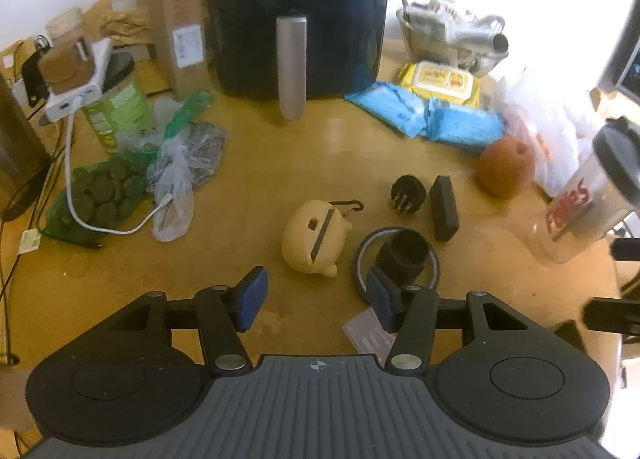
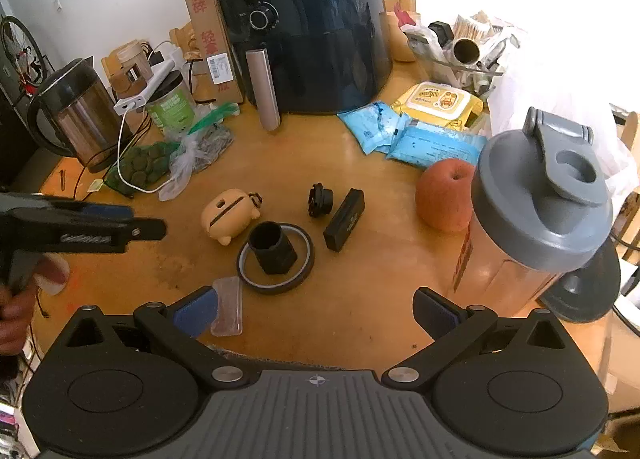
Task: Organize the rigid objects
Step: 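Grasp the tan animal-shaped pouch with the left gripper, then reach the right gripper to the black cup and close on its rim, then lift the black cup with the right gripper while the left carries the pouch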
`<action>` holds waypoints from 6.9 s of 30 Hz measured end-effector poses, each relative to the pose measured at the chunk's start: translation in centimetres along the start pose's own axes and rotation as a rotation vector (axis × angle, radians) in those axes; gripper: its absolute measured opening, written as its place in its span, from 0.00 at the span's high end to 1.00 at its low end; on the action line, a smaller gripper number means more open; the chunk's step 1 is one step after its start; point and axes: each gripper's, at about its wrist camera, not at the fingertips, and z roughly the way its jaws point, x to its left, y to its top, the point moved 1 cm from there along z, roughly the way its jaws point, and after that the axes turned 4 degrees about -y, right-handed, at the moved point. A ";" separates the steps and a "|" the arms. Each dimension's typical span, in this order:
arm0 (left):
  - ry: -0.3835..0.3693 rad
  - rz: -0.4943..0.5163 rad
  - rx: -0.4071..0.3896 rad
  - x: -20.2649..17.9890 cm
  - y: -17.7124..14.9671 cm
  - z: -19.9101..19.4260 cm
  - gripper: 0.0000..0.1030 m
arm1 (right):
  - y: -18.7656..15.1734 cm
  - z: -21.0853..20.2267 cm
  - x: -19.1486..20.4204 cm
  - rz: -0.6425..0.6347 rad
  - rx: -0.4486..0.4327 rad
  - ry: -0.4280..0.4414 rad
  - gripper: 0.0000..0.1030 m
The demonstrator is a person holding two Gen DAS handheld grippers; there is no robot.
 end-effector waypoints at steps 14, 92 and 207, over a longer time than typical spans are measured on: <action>-0.019 0.060 0.089 0.5 1.9 6.6 0.34 | -1.5 -1.3 -2.7 0.106 0.011 -0.044 0.00; -0.056 -0.164 -0.095 -1.0 -4.1 -9.4 0.48 | 1.1 0.7 -0.1 -0.002 0.018 0.030 0.00; -0.122 -0.251 0.009 -6.1 -10.7 -11.4 0.48 | -3.4 -3.8 -3.1 0.065 -0.014 0.242 0.60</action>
